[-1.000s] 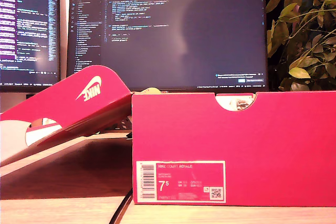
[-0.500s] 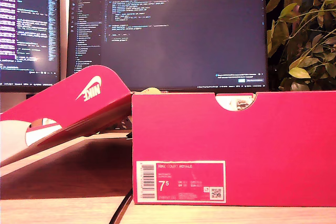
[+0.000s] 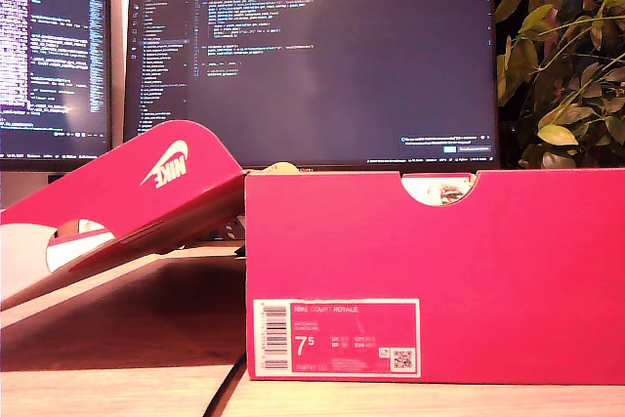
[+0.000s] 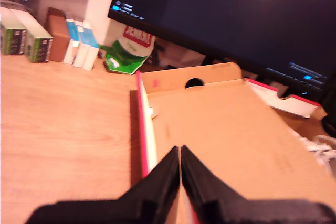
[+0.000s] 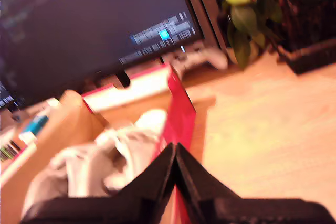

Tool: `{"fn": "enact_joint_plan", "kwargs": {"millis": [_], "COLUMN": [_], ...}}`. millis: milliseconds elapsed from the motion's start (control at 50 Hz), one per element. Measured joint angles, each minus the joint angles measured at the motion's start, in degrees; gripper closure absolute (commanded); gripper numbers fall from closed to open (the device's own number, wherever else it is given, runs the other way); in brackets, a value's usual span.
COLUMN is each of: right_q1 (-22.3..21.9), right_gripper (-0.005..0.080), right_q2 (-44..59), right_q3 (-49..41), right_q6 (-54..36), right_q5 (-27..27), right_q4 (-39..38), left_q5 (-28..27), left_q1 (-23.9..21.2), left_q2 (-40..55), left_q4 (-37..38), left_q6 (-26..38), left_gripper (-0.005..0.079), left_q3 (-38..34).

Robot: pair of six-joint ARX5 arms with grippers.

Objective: Close the red shoebox by pushing the lid with your left arm and holding the box in place with your right arm

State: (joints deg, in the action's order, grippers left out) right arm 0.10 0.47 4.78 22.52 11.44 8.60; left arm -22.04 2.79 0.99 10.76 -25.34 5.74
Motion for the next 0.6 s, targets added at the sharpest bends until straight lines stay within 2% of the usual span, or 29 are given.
{"fn": "enact_joint_plan", "kwargs": {"millis": [240, 440, 600], "right_q1": [0.0, 0.0, 0.0], "right_gripper": [0.0764, 0.0764, 0.0764], "right_q2": [2.7, 12.6, 22.4], "right_q3": [5.3, 9.4, 15.0], "right_q6": [-0.1, -4.9, -7.9], "right_q5": [0.0, 0.0, 0.0], "right_q4": [2.9, 6.6, 7.1], "left_q5": [-2.0, -3.1, -4.3], "left_q1": [0.0, 0.0, 0.0], "left_q2": [9.7, 23.6, 34.8], "left_q4": [-1.6, -1.7, -1.4], "left_q6": [0.0, 0.4, 2.4], "left_gripper": [0.0762, 0.0762, 0.0762], "left_q3": [6.6, 10.0, 16.1]}}
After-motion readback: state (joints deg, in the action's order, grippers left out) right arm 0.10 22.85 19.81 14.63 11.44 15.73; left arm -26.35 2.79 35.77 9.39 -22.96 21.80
